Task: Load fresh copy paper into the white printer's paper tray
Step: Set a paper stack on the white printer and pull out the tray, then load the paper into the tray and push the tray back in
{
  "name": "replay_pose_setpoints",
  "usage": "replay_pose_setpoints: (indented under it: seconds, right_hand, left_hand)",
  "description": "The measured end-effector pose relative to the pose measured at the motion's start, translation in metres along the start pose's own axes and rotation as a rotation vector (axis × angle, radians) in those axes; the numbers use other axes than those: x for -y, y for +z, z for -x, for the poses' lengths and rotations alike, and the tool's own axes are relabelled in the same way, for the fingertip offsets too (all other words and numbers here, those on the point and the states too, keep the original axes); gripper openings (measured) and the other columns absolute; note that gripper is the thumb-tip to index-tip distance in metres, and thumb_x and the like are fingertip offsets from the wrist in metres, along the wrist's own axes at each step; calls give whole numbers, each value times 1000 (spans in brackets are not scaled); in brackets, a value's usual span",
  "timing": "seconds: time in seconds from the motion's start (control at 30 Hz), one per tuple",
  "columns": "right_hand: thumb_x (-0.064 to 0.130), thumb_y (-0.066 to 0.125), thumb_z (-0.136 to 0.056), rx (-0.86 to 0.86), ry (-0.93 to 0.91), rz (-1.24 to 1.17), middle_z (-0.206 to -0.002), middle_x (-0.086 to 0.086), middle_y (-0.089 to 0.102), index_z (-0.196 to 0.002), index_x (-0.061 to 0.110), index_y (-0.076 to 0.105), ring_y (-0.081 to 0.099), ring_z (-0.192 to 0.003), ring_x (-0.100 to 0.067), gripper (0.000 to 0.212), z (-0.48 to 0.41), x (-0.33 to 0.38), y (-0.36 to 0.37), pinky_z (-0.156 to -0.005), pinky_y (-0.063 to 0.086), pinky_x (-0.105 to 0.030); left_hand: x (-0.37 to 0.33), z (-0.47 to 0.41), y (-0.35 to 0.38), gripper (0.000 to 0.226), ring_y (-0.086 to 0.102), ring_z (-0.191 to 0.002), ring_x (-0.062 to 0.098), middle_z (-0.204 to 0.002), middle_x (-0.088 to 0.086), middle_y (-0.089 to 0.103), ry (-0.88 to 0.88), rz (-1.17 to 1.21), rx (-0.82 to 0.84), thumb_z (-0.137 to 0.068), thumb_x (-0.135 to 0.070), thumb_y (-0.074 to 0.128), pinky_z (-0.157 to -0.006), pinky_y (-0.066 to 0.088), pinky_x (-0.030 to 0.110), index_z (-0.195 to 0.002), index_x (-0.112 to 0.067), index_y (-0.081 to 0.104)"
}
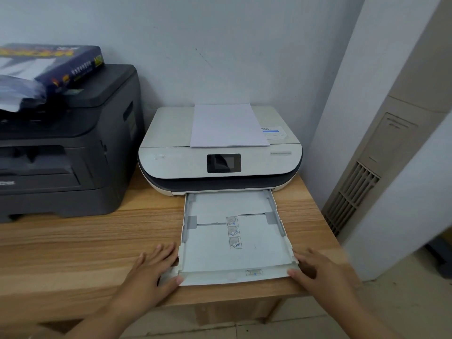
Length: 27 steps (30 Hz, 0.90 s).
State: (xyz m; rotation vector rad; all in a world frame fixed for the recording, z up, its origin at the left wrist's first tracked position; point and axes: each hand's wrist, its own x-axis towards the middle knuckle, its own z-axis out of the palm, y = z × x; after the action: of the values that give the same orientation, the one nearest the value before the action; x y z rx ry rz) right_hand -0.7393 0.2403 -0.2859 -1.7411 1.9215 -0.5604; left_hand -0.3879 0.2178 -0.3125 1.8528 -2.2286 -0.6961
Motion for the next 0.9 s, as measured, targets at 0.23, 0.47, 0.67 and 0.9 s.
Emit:
replay_pose_setpoints:
  seconds: [0.23, 0.47, 0.67, 0.9]
  right_hand:
    - [36, 70, -79, 6, 59, 27, -140, 5, 49, -125, 33, 56, 29, -138, -8, 48, 3, 4, -2, -108, 28, -25]
    - [58, 59, -77, 179, 151, 45, -141, 18, 43, -127, 44, 46, 38, -129, -4, 54, -1, 27, -28, -108, 27, -23]
    - [41, 65, -80, 94, 198, -128, -120, -2, 60, -129, 16, 54, 55, -112, -18, 55, -40, 58, -62, -86, 44, -20]
    - [34, 63, -85, -91, -37, -28, -139, 7, 50, -135, 24, 46, 46, -125, -10, 55, -145, 113, -88, -97, 34, -18]
  left_hand:
    - [-6, 1, -6, 132, -14, -134, -1, -143, -24, -8, -10, -25, 47, -32, -97, -9, -108, -7, 22, -145, -32, 10]
    - [-20, -2, -44, 101, 16, -134, -9, -133, -43, 20, -14, 93, 180, -38, -95, 25, -110, 16, 12, -129, -54, 35]
    - [-36, -43, -99, 14, 57, -108, 2, -102, -24, 61, -44, 264, -185, -85, -40, 59, -83, 36, 11, -94, -51, 57]
    - [-75, -125, -151, 52, 28, -139, 9, -152, -7, 30, 26, -52, -304, -93, -40, 44, -111, 23, 23, -142, -25, 34]
